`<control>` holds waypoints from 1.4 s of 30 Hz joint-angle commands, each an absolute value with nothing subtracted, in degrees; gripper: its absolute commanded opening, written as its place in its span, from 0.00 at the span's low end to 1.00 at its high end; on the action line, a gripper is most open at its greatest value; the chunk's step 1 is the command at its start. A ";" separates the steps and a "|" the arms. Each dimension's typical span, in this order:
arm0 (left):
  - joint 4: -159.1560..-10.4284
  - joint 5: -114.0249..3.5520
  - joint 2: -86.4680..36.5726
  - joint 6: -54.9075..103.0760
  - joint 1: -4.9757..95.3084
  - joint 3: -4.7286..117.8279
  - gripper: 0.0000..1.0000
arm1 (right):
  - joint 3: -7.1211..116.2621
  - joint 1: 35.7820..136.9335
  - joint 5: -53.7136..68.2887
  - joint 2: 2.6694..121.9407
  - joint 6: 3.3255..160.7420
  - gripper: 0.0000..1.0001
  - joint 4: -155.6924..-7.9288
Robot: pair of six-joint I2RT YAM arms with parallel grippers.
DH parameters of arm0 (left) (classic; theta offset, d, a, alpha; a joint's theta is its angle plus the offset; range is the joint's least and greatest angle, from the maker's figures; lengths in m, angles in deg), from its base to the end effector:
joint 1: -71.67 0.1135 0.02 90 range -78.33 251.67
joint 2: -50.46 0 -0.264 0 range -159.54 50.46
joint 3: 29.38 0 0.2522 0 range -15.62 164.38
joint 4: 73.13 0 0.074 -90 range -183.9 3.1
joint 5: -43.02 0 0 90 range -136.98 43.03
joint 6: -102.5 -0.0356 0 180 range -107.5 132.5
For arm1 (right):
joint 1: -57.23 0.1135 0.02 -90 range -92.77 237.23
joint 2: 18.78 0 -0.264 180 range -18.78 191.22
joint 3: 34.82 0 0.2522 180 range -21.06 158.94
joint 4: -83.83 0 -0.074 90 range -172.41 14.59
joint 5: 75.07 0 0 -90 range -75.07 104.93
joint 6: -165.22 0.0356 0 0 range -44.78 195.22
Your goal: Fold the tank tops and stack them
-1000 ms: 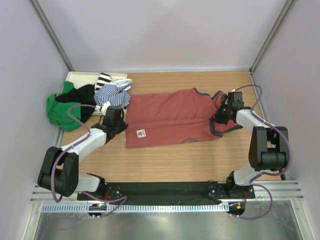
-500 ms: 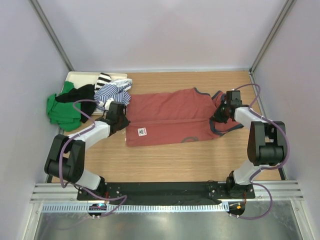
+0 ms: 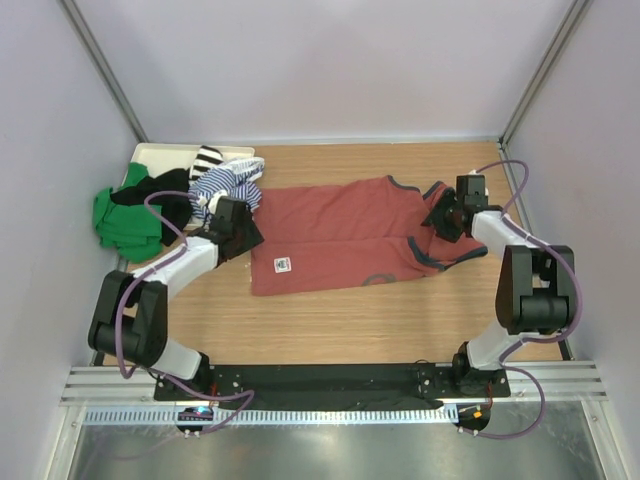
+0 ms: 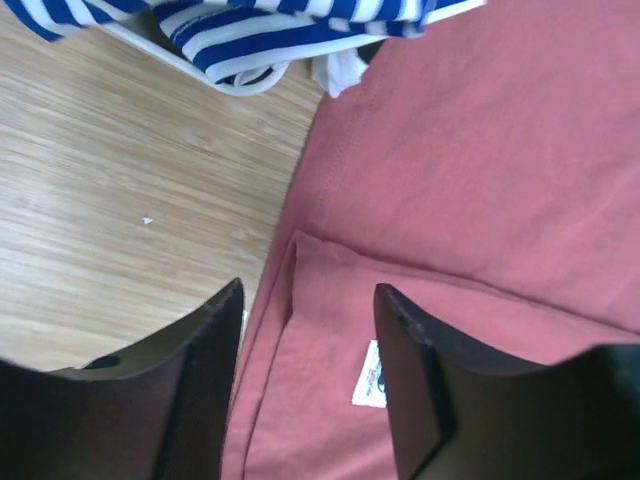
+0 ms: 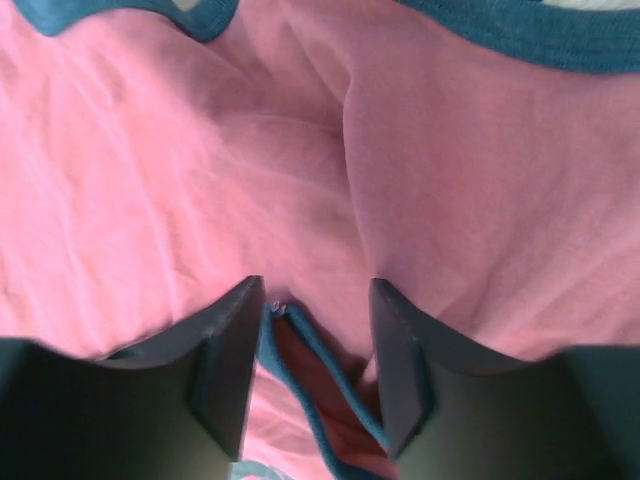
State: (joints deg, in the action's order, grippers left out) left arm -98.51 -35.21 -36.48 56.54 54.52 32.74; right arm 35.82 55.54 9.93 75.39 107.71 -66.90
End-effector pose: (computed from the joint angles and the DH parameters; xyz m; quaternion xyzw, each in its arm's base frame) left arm 0.2931 -0.0828 0.1876 -0.2514 0.9016 -0.0893 0.3405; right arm 0.3366 -0.0068 0.1889 0.2650 0.9091 0.1245 0.2962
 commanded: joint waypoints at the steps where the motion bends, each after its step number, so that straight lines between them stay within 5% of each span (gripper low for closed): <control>1: -100.60 -35.20 -29.53 55.40 54.62 33.95 0.58 | 37.47 55.74 13.42 68.87 107.30 0.56 -65.80; 5: -102.71 -36.51 -24.35 55.39 53.74 31.33 0.65 | 36.77 54.60 19.23 63.85 107.65 0.70 -62.11; 11: -101.76 -41.33 -21.44 57.06 51.36 25.88 0.71 | 30.62 44.76 20.55 57.96 112.22 0.68 -63.85; 19: -97.71 -43.46 -23.72 56.89 51.36 21.30 0.68 | 32.27 37.02 15.63 68.75 116.17 0.44 -67.29; 27: -96.56 -43.81 -23.63 54.52 51.45 20.77 0.67 | 35.36 36.93 16.77 78.34 117.93 0.39 -68.08; 35: -95.42 -43.63 -26.44 52.94 51.45 21.20 0.66 | 34.49 36.93 29.22 75.63 120.48 0.04 -63.43; 42: -95.42 -43.19 -31.19 52.06 51.54 21.47 0.65 | 40.10 37.02 44.27 74.56 125.41 0.01 -50.68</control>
